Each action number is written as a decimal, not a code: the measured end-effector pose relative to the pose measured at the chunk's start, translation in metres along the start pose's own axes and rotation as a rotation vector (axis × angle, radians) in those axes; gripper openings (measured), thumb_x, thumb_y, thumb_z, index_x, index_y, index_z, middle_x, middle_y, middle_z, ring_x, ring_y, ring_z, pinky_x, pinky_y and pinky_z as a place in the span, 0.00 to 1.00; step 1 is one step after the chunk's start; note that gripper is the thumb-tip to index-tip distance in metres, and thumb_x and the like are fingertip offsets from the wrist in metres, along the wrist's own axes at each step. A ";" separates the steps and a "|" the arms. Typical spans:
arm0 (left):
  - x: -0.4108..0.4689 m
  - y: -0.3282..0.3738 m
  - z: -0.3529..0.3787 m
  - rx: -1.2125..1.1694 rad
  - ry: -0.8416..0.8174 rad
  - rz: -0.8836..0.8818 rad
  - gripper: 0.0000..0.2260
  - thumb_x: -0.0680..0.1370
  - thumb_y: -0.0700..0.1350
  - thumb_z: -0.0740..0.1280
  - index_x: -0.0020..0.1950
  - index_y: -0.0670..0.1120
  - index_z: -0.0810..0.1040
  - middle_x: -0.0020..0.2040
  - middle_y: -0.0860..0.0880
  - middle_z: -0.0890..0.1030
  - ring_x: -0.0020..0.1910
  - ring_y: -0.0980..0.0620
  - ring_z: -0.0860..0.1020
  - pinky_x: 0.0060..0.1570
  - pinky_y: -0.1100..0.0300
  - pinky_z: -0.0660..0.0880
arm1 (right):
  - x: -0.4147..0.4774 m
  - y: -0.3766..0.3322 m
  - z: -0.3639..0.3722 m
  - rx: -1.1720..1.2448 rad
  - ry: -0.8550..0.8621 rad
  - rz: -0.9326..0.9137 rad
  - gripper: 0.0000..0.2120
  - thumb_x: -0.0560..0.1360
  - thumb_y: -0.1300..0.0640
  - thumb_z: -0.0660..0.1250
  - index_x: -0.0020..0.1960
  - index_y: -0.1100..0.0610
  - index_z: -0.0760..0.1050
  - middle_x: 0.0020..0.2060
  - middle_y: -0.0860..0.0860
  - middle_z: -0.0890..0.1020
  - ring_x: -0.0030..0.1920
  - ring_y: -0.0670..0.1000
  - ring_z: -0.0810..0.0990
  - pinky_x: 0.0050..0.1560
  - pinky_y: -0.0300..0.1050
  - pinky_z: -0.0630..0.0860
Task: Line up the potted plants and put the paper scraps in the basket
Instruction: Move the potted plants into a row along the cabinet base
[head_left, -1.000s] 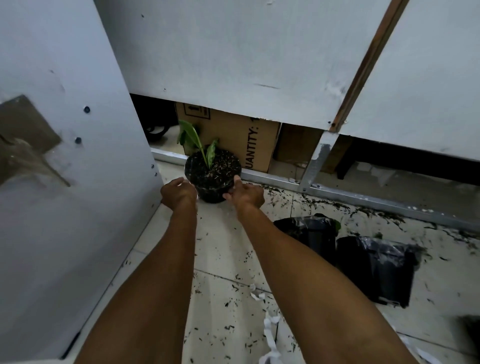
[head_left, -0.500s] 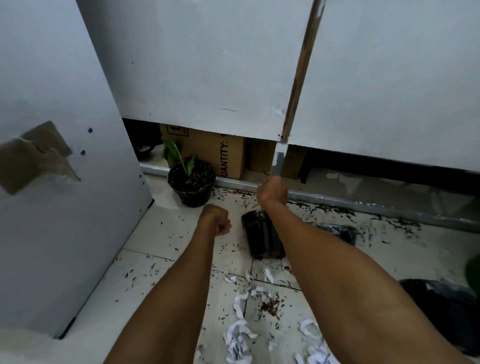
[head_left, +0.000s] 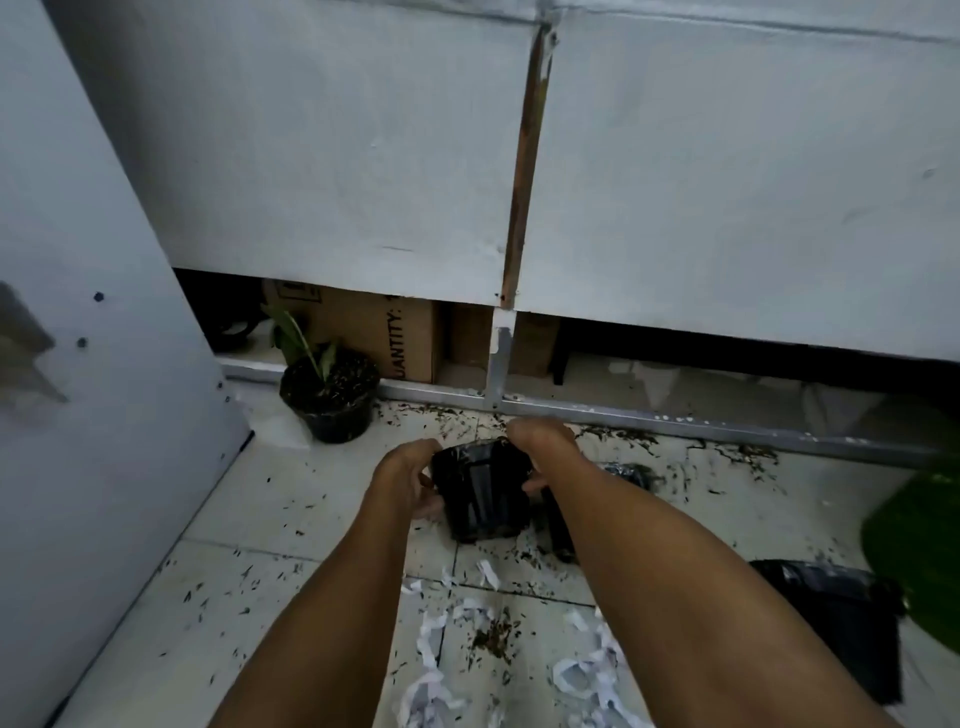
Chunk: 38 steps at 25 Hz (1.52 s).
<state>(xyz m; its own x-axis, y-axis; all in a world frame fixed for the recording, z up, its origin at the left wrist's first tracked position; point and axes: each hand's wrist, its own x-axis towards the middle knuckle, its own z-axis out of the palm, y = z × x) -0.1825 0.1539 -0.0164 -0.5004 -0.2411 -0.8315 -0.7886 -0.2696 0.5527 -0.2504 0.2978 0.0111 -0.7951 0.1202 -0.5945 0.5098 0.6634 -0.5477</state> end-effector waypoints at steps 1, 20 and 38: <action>-0.003 -0.001 -0.005 -0.024 -0.019 -0.024 0.19 0.78 0.48 0.64 0.59 0.34 0.70 0.43 0.40 0.74 0.36 0.45 0.76 0.25 0.59 0.78 | 0.001 -0.001 0.001 0.021 -0.010 0.013 0.13 0.76 0.52 0.66 0.50 0.62 0.72 0.36 0.57 0.73 0.34 0.59 0.77 0.45 0.57 0.85; 0.025 -0.010 -0.055 -0.260 -0.005 0.193 0.21 0.76 0.22 0.59 0.68 0.33 0.72 0.69 0.38 0.74 0.64 0.43 0.75 0.64 0.52 0.74 | 0.017 -0.012 0.039 0.239 -0.341 0.132 0.19 0.83 0.68 0.52 0.73 0.66 0.62 0.70 0.66 0.70 0.65 0.65 0.77 0.35 0.47 0.85; 0.084 0.023 -0.043 -0.488 0.088 0.273 0.20 0.75 0.28 0.67 0.67 0.38 0.76 0.64 0.42 0.79 0.56 0.47 0.79 0.55 0.57 0.77 | 0.052 -0.029 0.073 0.763 -0.065 0.149 0.19 0.74 0.65 0.71 0.64 0.63 0.74 0.59 0.60 0.80 0.53 0.60 0.81 0.42 0.59 0.84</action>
<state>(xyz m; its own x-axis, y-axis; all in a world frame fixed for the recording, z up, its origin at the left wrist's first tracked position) -0.2271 0.0878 -0.0712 -0.6147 -0.4337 -0.6589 -0.3679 -0.5812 0.7258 -0.2821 0.2312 -0.0469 -0.6914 0.1096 -0.7141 0.7136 -0.0511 -0.6987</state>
